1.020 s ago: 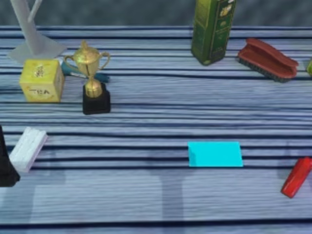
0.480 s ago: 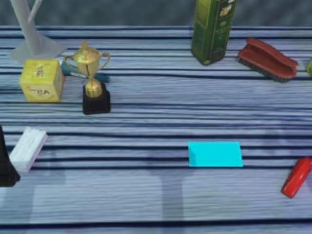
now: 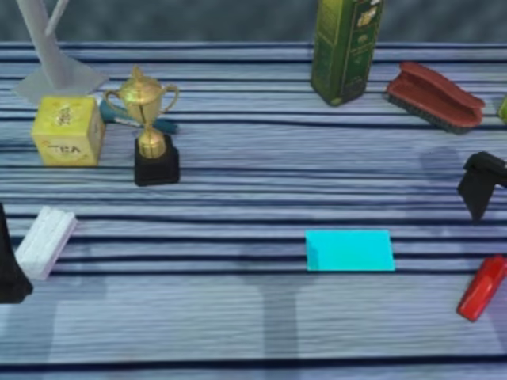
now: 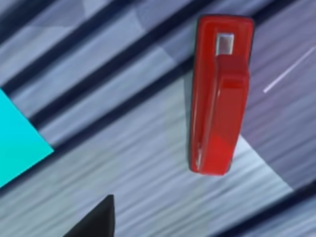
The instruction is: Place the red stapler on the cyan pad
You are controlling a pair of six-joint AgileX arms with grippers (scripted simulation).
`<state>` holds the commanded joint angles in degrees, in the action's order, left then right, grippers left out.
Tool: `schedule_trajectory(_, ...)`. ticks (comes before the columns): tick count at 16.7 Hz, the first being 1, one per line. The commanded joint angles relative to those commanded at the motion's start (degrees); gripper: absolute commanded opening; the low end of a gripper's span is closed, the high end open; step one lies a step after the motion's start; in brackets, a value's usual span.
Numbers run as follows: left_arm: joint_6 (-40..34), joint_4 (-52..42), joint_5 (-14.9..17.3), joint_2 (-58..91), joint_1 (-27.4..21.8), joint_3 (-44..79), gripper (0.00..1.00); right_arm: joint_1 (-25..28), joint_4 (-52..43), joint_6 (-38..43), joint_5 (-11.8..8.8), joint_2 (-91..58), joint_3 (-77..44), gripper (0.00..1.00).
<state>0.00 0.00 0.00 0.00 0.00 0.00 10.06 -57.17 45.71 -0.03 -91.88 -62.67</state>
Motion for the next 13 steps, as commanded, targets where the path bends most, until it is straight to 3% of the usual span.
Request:
schedule_trajectory(9, 0.0, 0.0, 0.0, 0.0, 0.0, 0.0, 1.00, 0.2, -2.2, 2.1, -0.1, -4.1, -2.9, 1.00)
schedule_trajectory(13, 0.0, 0.0, 0.0, 0.0, 0.0, 0.0, 1.00, 0.4, 4.2, 2.1, -0.1, -7.1, 0.8, 1.00)
